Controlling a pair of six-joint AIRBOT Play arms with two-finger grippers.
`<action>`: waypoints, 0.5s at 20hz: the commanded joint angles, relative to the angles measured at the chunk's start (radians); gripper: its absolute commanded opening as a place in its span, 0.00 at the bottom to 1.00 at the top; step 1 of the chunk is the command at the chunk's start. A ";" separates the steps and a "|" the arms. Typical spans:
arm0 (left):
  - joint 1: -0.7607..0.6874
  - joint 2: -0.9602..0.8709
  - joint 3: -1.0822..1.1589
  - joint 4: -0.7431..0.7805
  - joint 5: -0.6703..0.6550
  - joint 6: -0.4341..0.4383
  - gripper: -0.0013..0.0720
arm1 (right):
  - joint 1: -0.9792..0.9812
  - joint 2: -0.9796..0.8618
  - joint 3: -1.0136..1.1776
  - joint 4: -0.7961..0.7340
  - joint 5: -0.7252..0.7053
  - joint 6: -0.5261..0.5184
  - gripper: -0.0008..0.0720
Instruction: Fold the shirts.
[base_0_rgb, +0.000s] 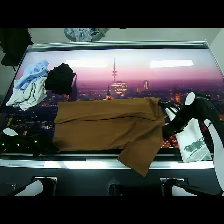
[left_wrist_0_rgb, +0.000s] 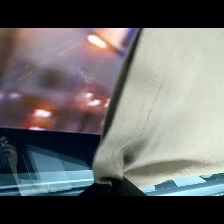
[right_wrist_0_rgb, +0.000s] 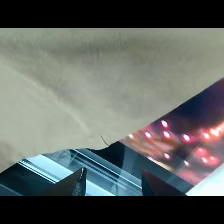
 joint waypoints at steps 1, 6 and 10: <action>0.000 -0.001 -0.003 0.010 0.035 0.021 0.05 | -0.001 0.018 -0.013 0.001 -0.003 -0.006 0.61; 0.000 0.001 -0.003 0.009 0.035 0.056 0.05 | 0.000 0.044 -0.244 0.146 -0.085 -0.010 0.61; 0.000 0.001 -0.003 0.010 0.033 0.056 0.05 | -0.001 0.159 -0.423 0.158 -0.257 0.036 0.62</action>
